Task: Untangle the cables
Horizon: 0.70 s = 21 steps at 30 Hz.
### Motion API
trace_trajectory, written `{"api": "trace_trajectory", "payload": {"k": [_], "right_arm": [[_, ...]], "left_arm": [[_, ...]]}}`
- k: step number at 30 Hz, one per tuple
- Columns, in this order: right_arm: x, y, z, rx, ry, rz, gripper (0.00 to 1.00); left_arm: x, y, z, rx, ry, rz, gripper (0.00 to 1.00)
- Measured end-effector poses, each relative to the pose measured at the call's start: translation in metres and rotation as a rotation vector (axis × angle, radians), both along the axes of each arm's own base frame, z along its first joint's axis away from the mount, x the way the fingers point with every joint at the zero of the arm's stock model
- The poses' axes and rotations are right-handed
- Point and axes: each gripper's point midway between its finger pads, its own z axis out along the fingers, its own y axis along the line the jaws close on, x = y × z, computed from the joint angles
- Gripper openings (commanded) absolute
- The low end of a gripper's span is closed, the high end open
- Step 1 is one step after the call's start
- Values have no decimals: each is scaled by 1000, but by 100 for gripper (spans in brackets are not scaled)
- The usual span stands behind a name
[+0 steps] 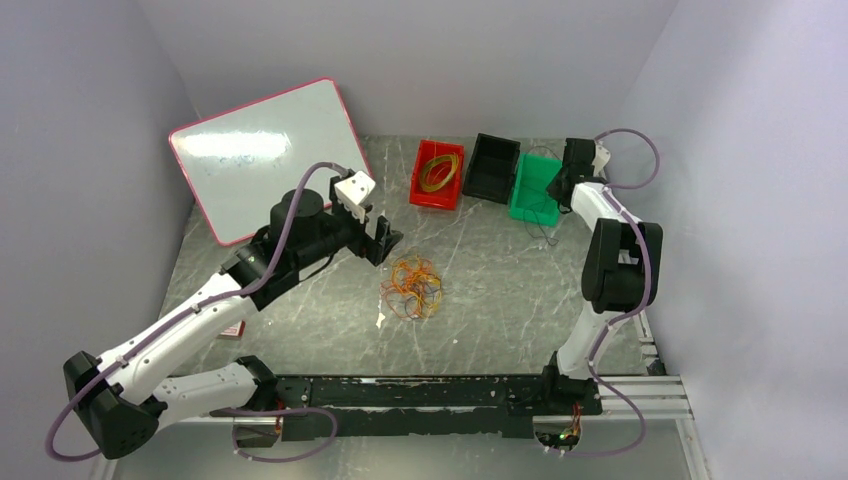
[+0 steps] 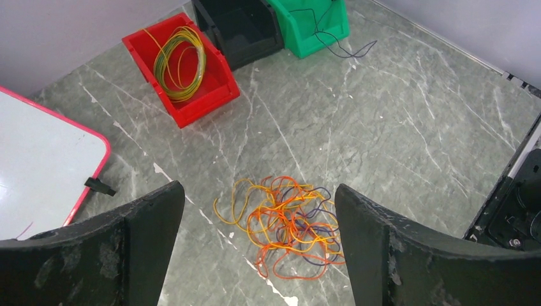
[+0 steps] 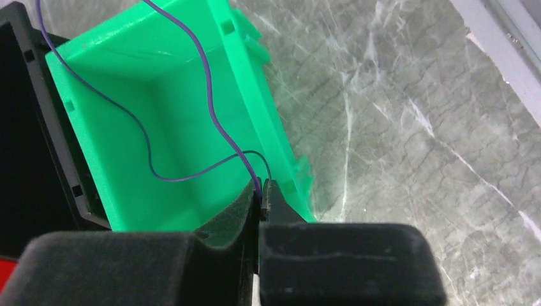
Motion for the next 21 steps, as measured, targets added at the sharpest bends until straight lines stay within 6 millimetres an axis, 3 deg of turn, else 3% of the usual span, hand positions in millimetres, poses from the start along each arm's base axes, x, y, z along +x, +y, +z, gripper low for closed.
{"api": "trace_trajectory", "payload": {"k": [18, 21], "right_arm": [[-1, 13, -1, 40, 20, 73, 0], [9, 14, -3, 43, 17, 84, 7]], "left_arm": [[0, -2, -3, 0, 14, -4, 91], [0, -2, -3, -1, 15, -4, 91]]}}
